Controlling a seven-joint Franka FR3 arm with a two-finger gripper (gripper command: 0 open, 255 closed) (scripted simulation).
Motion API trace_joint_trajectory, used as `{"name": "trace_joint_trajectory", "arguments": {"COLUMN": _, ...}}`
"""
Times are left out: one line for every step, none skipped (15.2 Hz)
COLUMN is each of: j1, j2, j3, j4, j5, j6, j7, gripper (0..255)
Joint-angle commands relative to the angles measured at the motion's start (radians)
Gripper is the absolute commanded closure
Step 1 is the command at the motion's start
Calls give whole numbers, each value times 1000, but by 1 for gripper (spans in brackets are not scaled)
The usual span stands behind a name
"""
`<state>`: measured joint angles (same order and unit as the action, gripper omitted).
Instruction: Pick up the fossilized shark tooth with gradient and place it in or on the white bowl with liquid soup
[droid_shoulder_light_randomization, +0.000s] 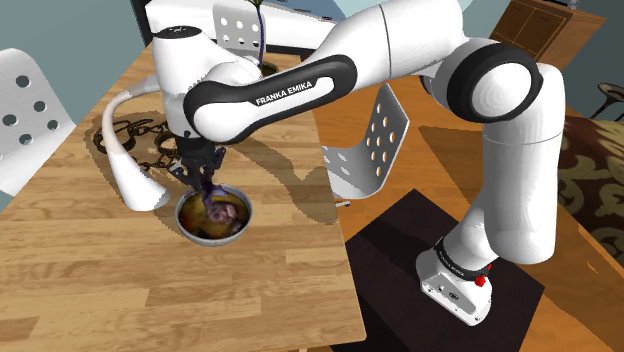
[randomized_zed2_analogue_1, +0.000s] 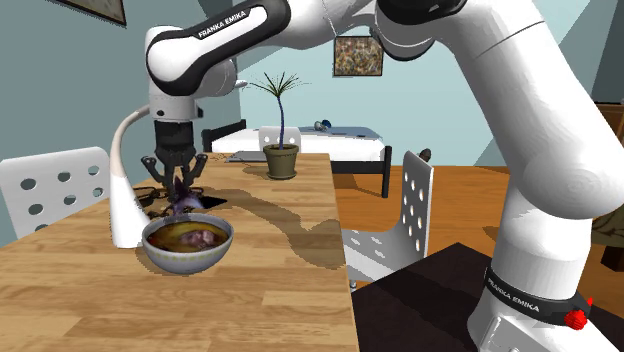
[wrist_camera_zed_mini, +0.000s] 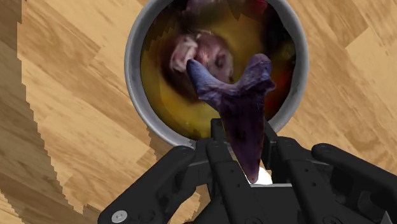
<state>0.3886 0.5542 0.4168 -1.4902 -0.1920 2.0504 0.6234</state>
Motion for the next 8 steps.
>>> {"name": "trace_joint_trajectory", "arguments": {"j1": 2, "j2": 11, "j3": -3, "j4": -11, "j5": -5, "j6": 22, "j7": 4, "gripper": 255}}
{"name": "trace_joint_trajectory", "arguments": {"j1": 2, "j2": 16, "j3": -5, "j4": -17, "j5": -7, "j6": 33, "j7": 5, "gripper": 255}}
{"name": "trace_joint_trajectory", "arguments": {"j1": 3, "j2": 21, "j3": -6, "j4": -23, "j5": -10, "j6": 44, "j7": 6, "gripper": 255}}
{"name": "trace_joint_trajectory", "arguments": {"j1": 4, "j2": 27, "j3": -8, "j4": -29, "j5": -12, "j6": 54, "j7": 7, "gripper": 255}}
{"name": "trace_joint_trajectory", "arguments": {"j1": 4, "j2": 32, "j3": -9, "j4": -34, "j5": -14, "j6": 65, "j7": 8, "gripper": 255}}
{"name": "trace_joint_trajectory", "arguments": {"j1": 5, "j2": 38, "j3": -11, "j4": -39, "j5": -17, "j6": 75, "j7": 9, "gripper": 255}}
{"name": "trace_joint_trajectory", "arguments": {"j1": 6, "j2": 43, "j3": -12, "j4": -44, "j5": -19, "j6": 85, "j7": 11, "gripper": 255}}
{"name": "trace_joint_trajectory", "arguments": {"j1": 6, "j2": 49, "j3": -14, "j4": -49, "j5": -22, "j6": 95, "j7": 12, "gripper": 255}}
